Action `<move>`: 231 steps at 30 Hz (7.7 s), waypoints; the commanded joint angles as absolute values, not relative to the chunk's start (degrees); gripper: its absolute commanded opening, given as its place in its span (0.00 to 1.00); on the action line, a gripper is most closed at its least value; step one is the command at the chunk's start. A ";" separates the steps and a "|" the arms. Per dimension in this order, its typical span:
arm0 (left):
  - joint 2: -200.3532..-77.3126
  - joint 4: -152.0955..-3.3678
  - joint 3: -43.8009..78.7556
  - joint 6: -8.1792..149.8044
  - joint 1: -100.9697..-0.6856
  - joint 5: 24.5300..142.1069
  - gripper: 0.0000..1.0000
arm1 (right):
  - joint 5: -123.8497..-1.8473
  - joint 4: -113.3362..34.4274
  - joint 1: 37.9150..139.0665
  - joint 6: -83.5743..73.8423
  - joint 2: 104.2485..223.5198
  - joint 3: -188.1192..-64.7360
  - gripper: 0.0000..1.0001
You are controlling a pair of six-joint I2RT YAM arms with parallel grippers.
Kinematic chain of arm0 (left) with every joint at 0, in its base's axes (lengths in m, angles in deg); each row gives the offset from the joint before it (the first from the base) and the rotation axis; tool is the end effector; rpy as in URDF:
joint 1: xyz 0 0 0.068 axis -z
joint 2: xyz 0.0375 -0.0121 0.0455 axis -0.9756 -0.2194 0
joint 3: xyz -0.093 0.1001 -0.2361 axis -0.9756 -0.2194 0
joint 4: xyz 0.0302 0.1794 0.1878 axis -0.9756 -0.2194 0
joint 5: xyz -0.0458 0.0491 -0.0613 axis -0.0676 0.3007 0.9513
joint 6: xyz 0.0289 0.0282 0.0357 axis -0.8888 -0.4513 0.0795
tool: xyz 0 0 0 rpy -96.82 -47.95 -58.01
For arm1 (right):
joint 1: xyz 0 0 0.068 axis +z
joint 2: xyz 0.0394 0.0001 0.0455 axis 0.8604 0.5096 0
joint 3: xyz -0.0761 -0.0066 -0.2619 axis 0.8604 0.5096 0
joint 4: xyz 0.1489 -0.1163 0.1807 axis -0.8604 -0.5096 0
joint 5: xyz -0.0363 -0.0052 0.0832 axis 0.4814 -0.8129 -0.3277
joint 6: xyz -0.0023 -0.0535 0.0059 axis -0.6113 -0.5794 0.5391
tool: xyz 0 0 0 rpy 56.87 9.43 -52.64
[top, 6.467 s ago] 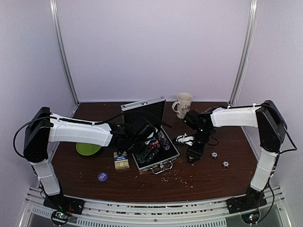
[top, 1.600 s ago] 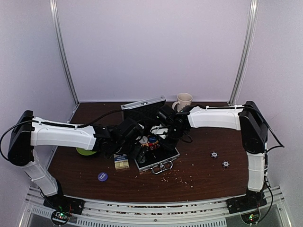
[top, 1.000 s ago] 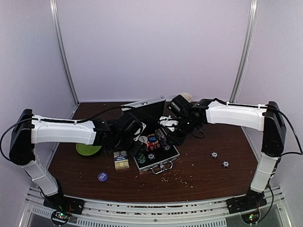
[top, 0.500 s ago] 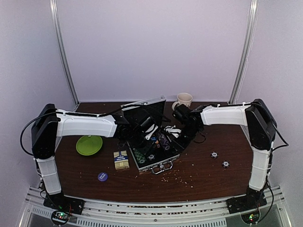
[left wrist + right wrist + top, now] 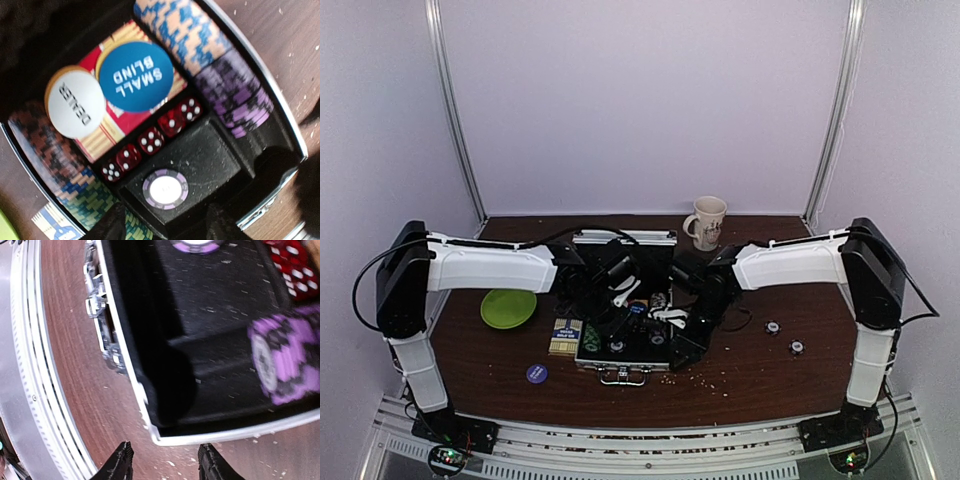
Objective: Pack up texas hold em set
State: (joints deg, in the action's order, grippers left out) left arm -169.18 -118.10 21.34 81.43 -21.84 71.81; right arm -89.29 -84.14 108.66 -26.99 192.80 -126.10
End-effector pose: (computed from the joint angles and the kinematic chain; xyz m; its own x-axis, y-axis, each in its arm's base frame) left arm 0.2144 -0.3080 0.1967 -0.7927 0.4870 -0.3668 0.5520 0.8286 -0.0929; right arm 0.2222 0.2889 0.1695 -0.4367 -0.8431 -0.3137 -0.8365 0.2524 0.4863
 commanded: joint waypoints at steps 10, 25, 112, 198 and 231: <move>-173.49 -120.51 23.43 84.28 -22.04 76.97 0.54 | -86.87 -83.17 102.49 -29.90 182.76 -119.64 0.46; -172.97 -129.59 34.64 79.51 -22.22 66.25 0.66 | -87.61 -83.92 100.68 -29.24 182.60 -134.22 0.42; -174.18 -107.96 26.22 78.03 -15.80 73.34 0.43 | -92.43 -80.23 95.66 -24.17 191.34 -142.64 0.37; -187.17 -114.39 37.44 64.87 -16.51 57.76 0.74 | -92.97 -82.19 95.66 -24.01 194.43 -144.05 0.38; -150.87 -130.96 9.07 84.59 -21.77 61.62 0.71 | -93.61 -84.29 95.66 -25.39 194.51 -144.75 0.38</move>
